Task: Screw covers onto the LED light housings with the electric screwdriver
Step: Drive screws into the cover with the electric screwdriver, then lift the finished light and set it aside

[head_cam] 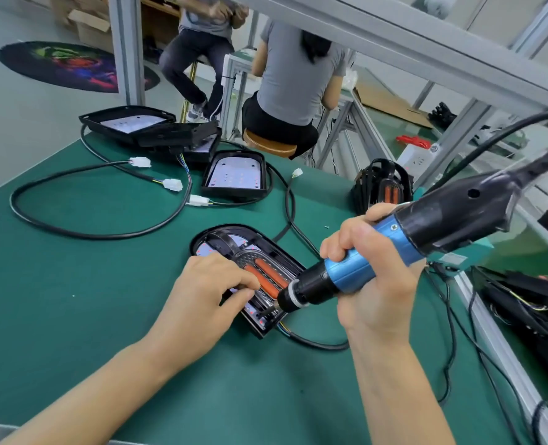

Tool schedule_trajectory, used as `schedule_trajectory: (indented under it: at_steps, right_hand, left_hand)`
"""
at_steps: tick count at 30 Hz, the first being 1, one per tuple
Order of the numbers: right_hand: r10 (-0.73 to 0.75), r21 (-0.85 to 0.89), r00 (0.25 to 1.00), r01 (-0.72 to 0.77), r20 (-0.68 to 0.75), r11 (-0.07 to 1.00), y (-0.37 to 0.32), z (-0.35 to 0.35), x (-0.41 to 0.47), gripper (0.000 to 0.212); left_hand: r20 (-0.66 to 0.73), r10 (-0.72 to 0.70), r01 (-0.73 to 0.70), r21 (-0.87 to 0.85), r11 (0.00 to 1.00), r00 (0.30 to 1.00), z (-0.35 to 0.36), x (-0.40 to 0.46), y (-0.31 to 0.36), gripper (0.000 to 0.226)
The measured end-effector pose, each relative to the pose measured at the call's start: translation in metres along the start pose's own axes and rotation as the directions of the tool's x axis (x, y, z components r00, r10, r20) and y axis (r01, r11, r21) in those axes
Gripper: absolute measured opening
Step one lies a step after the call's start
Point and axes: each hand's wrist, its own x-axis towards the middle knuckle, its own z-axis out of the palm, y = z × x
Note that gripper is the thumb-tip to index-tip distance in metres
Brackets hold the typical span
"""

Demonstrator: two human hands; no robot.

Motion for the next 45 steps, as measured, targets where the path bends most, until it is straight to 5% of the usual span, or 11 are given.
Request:
schedule_trajectory:
  at_steps: [11, 20, 22, 25, 31, 34, 37, 42, 45]
  right_hand:
    - [0.005, 0.008, 0.992, -0.006, 0.127, 1.0, 0.001, 0.004, -0.003, 0.015]
    - [-0.044, 0.066, 0.992, 0.053, -0.12, 0.996, -0.022, -0.017, 0.009, 0.018]
    - [-0.085, 0.007, 0.975, 0.089, -0.204, 0.996, -0.034, -0.03, 0.02, 0.02]
    - [-0.149, -0.129, 0.92, 0.109, -0.362, 0.986, -0.051, -0.058, 0.032, 0.028]
    - [-0.051, -0.322, 0.83, -0.158, -0.555, 0.933, -0.066, -0.13, 0.043, 0.035]
    - [0.082, -0.487, 0.811, -0.425, -0.579, 0.763, -0.061, -0.16, 0.053, 0.036]
    - [0.238, -0.638, 0.765, -0.635, -0.598, 0.436, -0.043, -0.181, 0.06, 0.046]
    - [0.335, -0.803, 0.732, -0.569, -0.593, -0.179, 0.002, -0.197, 0.07, 0.078]
    - [0.327, -0.809, 0.744, -0.488, -0.582, -0.328, 0.019, -0.202, 0.078, 0.069]
  left_hand:
    - [0.081, 0.084, -0.092, 0.097, 0.991, 0.993, -0.002, -0.002, -0.002, 0.01]
    - [0.133, 0.163, -0.191, 0.23, 0.954, 0.978, -0.019, 0.004, 0.005, 0.027]
    - [0.078, 0.113, -0.13, 0.266, 0.955, 0.991, -0.022, 0.0, 0.003, 0.021]
    - [-0.081, -0.15, 0.165, 0.226, 0.96, 0.985, -0.026, -0.005, -0.01, 0.016]
    - [-0.135, -0.484, 0.496, 0.378, 0.781, 0.865, -0.025, -0.019, -0.041, 0.029]
    - [-0.07, -0.454, 0.436, 0.438, 0.786, 0.888, -0.015, -0.019, -0.042, 0.045]
    - [-0.074, -0.399, 0.391, 0.426, 0.816, 0.914, -0.005, -0.012, -0.036, 0.048]
    - [-0.091, -0.422, 0.419, 0.414, 0.808, 0.902, 0.009, 0.0, -0.027, 0.037]
    - [-0.087, -0.387, 0.383, 0.449, 0.807, 0.918, 0.01, 0.005, -0.03, 0.028]
